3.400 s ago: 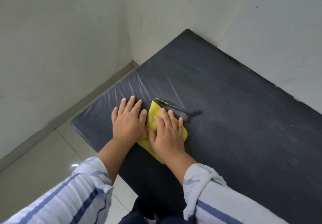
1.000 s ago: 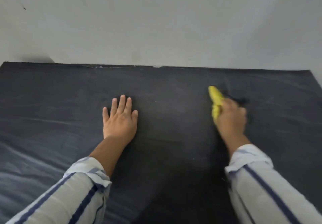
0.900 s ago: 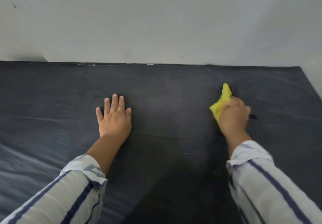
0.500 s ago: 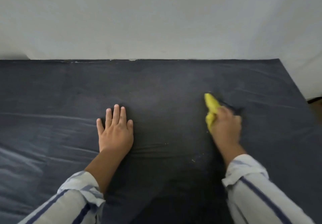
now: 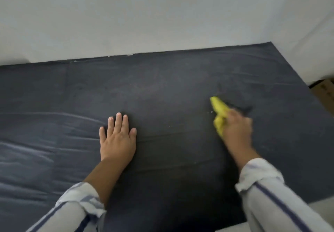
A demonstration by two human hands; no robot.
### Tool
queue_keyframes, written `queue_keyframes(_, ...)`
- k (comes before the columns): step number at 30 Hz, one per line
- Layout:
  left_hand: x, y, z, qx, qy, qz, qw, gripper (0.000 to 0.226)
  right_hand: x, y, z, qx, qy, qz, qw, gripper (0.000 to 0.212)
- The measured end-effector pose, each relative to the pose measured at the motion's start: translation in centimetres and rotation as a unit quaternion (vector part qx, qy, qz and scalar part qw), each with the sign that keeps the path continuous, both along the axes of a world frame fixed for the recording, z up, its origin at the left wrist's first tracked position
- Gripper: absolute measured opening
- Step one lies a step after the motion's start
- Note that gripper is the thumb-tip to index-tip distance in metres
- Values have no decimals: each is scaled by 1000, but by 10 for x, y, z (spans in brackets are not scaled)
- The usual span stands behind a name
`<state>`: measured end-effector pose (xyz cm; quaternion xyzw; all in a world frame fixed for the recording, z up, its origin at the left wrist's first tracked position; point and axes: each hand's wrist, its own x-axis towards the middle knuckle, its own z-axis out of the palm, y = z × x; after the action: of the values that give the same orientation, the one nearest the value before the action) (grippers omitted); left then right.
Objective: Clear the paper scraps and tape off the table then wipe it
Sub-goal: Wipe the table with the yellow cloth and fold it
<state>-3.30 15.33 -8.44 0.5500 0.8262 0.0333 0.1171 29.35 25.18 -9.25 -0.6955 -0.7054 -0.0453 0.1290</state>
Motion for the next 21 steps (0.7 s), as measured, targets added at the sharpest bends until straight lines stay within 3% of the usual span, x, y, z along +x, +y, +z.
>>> queue_keyframes(2, 2, -1, 0, 3, -12, 4, 1000, 58, 6, 5, 16, 9, 1, -41, 999, 48)
queue_keyframes(4, 13, -13, 2, -3, -22, -5, 1000, 57, -41, -11, 25, 8, 29, -31, 999, 36)
queue_keyframes(7, 39, -48, 0, -1, -31, -27, 999, 57, -136, -87, 9, -43, 42, 113, 992, 24)
queue_keyframes(10, 49, -80, -2, -7, -30, -27, 999, 57, -136, -151, -5, -6, 65, 219, 973, 31)
queue_keyframes(12, 47, -92, -1, -14, -23, -33, 999, 58, -76, -144, -8, 16, 34, 169, 985, 33)
queue_keyframes(16, 45, -95, 2, -18, -23, -44, 999, 58, 36, -111, 2, -28, -8, -76, 997, 53)
queue_keyframes(18, 44, -94, 2, -15, -25, -46, 999, 57, 12, -110, 18, -7, 17, -67, 998, 57)
queue_keyframes(21, 45, -99, 2, -8, -43, -39, 998, 55, -85, -152, 30, -24, 180, 36, 983, 27)
